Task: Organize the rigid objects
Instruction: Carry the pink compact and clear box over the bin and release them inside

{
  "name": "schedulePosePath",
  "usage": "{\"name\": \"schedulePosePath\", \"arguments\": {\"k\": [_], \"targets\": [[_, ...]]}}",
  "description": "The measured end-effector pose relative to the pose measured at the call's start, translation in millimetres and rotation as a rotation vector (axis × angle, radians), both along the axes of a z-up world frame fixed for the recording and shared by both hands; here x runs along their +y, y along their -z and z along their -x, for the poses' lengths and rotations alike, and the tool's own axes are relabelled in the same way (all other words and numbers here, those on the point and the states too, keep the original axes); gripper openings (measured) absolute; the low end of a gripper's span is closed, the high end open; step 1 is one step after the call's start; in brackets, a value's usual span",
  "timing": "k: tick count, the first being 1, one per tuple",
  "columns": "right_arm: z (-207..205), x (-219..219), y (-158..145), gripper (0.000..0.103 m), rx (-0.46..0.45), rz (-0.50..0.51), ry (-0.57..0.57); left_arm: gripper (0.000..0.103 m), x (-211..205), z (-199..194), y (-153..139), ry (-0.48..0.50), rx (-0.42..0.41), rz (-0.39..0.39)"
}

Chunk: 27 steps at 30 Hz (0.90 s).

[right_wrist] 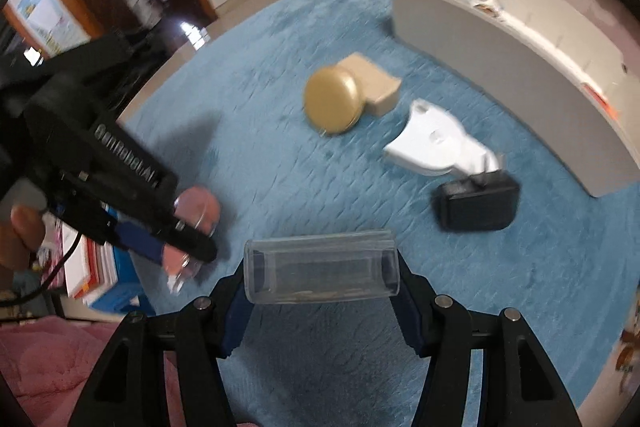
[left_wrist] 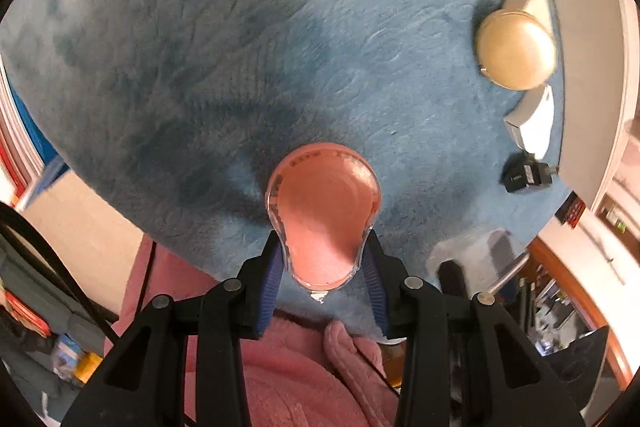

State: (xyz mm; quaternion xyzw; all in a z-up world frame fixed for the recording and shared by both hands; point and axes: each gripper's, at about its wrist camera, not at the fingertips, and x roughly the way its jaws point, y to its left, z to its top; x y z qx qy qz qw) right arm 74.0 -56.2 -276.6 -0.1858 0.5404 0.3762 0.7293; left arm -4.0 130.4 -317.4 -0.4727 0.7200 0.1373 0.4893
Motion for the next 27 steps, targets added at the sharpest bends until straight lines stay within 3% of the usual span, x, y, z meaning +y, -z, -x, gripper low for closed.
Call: {"name": "schedulePosePath", "arguments": {"k": [10,19,27], "targets": [[-38,-20,-51,0.062,-0.135,-0.015,0.205,0.041,10,-49,-59,0.289,-0.100,-0.042],[-75,-26,-82,0.062,-0.237,-0.029,0.318,0.041,-7,-134,-112,0.489,-0.228,-0.074],[-118,-27,-101,0.062,-0.310,-0.074,0.393,0.042,-49,-211,-165,0.621,-0.369,-0.245]]}}
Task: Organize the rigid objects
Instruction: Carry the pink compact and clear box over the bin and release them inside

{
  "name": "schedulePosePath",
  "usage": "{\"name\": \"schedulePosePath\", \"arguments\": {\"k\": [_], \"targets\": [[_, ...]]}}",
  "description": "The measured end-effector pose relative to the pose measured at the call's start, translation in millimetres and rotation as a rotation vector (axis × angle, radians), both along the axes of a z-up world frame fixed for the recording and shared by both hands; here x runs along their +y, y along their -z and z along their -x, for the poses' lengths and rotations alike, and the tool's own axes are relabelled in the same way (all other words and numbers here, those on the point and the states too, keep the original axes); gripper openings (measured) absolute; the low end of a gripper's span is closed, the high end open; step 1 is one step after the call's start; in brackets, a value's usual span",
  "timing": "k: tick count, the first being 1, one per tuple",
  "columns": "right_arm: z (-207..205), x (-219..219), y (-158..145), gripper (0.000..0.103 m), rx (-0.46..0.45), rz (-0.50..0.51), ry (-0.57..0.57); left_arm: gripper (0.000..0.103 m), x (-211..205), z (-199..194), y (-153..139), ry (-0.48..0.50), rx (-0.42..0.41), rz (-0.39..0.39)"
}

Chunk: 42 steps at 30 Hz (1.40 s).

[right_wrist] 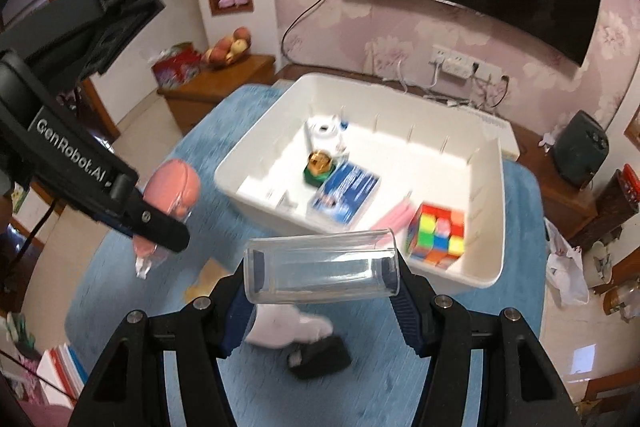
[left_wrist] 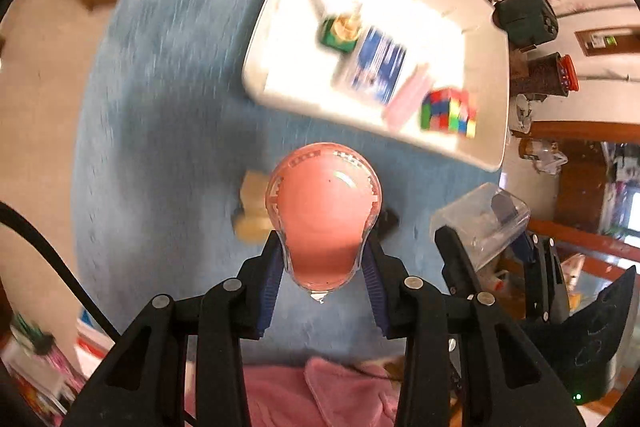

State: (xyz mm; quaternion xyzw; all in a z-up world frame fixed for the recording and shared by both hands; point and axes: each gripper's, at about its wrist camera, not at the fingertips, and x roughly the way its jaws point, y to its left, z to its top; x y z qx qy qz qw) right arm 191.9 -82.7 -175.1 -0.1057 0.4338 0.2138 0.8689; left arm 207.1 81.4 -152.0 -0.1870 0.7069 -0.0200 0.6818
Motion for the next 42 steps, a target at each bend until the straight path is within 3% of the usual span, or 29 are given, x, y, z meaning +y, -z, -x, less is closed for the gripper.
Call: {"name": "schedulePosePath", "arguments": {"k": [10,24,34,39,41,42], "targets": [[-39,-14,7,0.062,-0.066,-0.061,0.112,0.042,-45,-81,1,0.093,-0.207,-0.170],[-67,-52,40,0.062,-0.091,-0.145,0.277,0.042,-81,-105,12,0.212,-0.563,-0.348],[-71,-52,45,0.062,-0.084,-0.165,0.261,0.042,-87,-100,4,0.235,-0.757,-0.379],[-68,-53,40,0.075,-0.102,-0.176,0.259,0.042,-87,-97,-8,0.225,-0.816,-0.358],[-65,-52,35,0.075,-0.112,-0.175,0.254,0.045,-89,-93,-17,0.227,-0.849,-0.370],[-64,-51,33,0.075,-0.114,-0.172,0.249,0.051,-89,-92,-20,0.231,-0.861,-0.379]]}}
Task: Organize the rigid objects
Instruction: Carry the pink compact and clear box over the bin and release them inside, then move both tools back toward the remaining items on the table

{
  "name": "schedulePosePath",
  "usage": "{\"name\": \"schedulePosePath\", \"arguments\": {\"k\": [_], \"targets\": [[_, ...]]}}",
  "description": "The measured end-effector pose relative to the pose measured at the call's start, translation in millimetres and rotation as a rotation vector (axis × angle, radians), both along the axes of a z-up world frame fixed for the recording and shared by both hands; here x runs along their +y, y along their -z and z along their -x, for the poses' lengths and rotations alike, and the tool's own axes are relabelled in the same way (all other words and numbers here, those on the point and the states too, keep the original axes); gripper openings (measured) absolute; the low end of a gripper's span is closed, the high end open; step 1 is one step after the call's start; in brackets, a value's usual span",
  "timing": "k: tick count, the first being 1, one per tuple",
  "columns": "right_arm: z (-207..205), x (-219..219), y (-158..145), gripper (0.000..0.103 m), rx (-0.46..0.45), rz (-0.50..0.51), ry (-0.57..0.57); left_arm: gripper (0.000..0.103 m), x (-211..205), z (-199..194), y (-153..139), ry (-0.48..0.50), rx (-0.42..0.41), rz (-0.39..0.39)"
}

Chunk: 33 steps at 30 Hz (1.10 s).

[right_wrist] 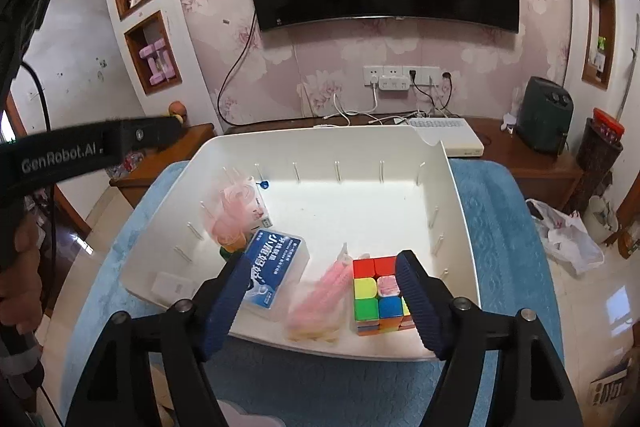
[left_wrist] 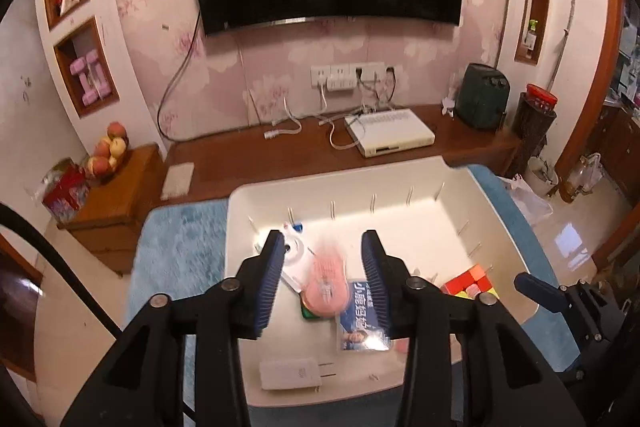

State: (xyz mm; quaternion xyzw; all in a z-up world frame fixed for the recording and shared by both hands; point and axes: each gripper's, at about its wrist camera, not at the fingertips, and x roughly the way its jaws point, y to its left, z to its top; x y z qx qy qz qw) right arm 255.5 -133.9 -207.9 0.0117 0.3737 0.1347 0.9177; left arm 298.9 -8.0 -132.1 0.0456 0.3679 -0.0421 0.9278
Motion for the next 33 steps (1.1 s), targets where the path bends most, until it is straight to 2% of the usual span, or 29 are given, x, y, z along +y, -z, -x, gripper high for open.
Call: {"name": "schedulePosePath", "arguments": {"k": [1,4,5,10,15,22,33], "targets": [[1,1,-2,0.075,-0.003,0.002,-0.002,0.058,0,2,-4,-0.002,-0.011,-0.009],[8,3,-13,0.077,-0.018,-0.001,-0.009,0.070,2,10,-15,0.000,-0.044,-0.007],[11,4,-16,0.080,-0.022,-0.002,-0.010,0.071,4,13,-18,-0.001,-0.050,-0.006],[27,8,-34,0.081,-0.047,-0.008,-0.016,0.078,11,33,-33,-0.013,-0.087,-0.022],[44,10,-49,0.082,-0.062,-0.025,-0.013,0.082,20,54,-44,-0.021,-0.104,-0.037],[66,4,-62,0.083,-0.014,-0.104,0.023,0.083,33,89,-54,-0.034,-0.126,-0.032],[108,-3,-63,0.085,0.065,-0.108,0.072,0.083,59,138,-39,-0.068,-0.046,-0.040]]}}
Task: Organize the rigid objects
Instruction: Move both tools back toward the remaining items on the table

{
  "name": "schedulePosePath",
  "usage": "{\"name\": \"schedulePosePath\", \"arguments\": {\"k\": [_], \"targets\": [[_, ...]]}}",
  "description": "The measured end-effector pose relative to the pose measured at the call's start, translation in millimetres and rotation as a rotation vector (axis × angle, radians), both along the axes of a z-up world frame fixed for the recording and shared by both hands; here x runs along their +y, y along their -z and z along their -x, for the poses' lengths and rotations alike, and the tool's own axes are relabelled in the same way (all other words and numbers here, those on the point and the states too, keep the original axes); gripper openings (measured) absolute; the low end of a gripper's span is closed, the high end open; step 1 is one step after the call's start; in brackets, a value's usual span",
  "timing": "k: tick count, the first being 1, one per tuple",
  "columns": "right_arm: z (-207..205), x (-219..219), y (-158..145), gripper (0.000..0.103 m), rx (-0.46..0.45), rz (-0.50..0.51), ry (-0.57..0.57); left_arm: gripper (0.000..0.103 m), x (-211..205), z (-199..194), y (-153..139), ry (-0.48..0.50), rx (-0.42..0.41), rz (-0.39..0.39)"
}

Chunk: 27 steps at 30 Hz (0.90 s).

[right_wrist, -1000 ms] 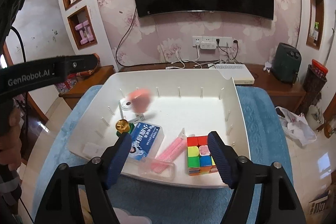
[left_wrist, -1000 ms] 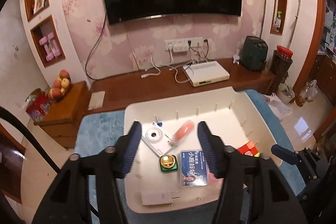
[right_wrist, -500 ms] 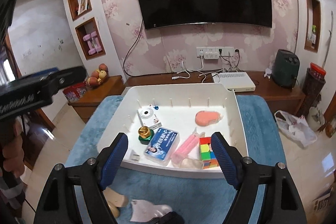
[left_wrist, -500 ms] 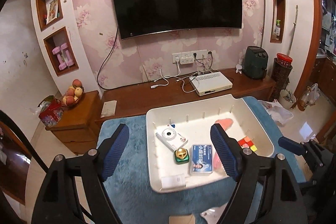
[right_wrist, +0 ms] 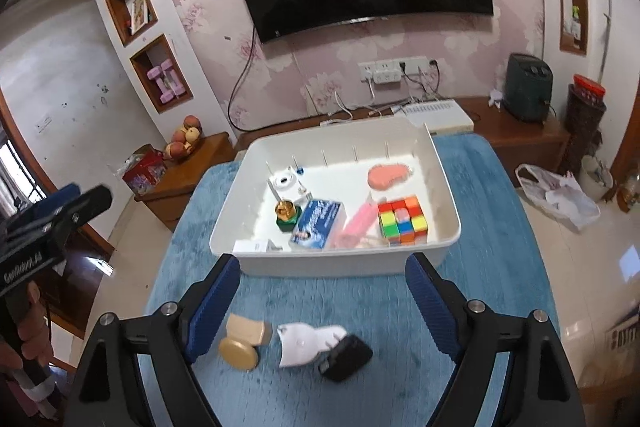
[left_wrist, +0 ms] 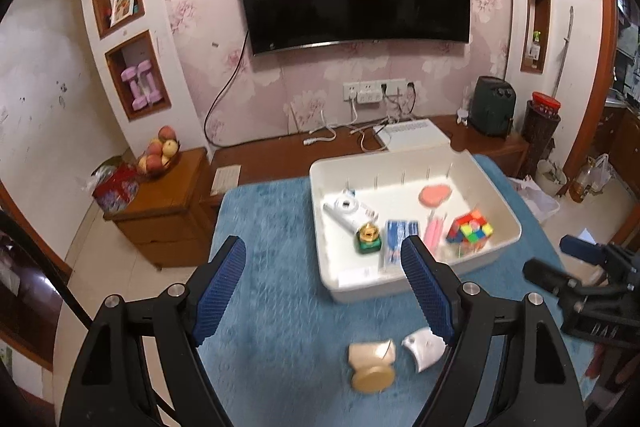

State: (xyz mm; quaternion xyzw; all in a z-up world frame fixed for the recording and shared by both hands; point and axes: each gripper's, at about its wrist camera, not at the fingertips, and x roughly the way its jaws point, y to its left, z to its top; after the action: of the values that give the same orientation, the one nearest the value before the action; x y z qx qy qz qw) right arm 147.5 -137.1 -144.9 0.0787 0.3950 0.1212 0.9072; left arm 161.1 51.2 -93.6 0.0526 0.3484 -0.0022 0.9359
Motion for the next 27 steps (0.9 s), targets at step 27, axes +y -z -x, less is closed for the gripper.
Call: {"name": "schedulePosePath", "arguments": {"k": [27], "targets": [[33,-22,113,0.085,0.441,-0.380,0.330,0.083,-9,17,90,0.216,0.400,-0.037]]}}
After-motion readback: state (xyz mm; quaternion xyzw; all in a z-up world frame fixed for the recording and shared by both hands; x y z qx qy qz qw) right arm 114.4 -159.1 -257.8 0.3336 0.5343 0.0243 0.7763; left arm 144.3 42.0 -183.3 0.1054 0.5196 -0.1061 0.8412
